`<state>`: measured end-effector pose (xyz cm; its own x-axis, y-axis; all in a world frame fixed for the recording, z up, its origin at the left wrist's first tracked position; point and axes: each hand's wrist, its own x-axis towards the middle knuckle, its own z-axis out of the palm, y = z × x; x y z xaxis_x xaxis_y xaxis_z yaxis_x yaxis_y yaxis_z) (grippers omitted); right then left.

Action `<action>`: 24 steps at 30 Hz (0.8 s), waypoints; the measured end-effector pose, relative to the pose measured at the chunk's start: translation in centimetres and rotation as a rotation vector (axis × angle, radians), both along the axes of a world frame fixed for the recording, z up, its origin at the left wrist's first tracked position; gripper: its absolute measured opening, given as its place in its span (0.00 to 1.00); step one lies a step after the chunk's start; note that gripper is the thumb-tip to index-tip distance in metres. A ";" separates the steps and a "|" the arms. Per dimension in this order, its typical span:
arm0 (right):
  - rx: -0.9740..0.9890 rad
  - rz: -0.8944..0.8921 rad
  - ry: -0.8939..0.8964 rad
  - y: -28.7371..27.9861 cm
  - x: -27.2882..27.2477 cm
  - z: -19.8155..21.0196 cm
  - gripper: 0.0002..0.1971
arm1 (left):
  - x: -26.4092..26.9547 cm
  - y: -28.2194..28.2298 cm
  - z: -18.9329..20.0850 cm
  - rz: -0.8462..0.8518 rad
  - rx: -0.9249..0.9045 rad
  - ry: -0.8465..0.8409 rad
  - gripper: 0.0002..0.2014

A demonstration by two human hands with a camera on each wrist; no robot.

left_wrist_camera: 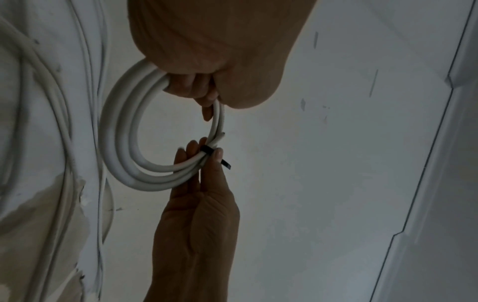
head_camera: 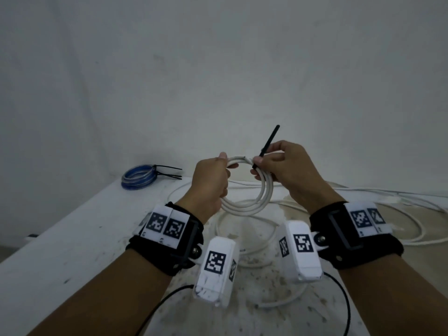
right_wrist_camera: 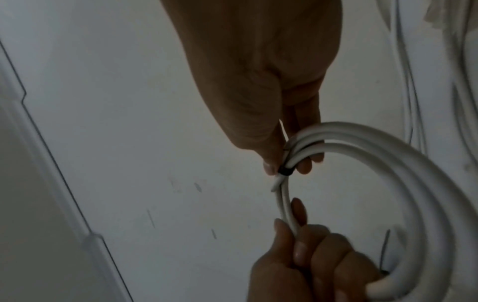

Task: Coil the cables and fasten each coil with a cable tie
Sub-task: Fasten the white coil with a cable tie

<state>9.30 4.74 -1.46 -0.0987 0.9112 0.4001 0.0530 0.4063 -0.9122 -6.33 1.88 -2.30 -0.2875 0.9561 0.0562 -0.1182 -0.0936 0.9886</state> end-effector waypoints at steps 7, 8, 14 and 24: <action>-0.205 0.210 0.006 -0.6 -3.5 0.5 0.12 | -4.6 -1.3 0.0 -0.011 -0.047 -0.028 0.21; -0.303 0.296 0.035 -0.6 -3.9 0.7 0.11 | -5.4 -1.4 0.2 -0.018 -0.047 -0.019 0.21; -0.482 0.395 -0.134 0.5 -7.2 1.8 0.06 | -9.6 -0.9 0.9 -0.049 -0.075 0.069 0.20; -0.593 0.227 0.109 7.9 -15.3 -1.2 0.10 | -18.2 5.0 -4.3 0.139 -0.398 0.544 0.08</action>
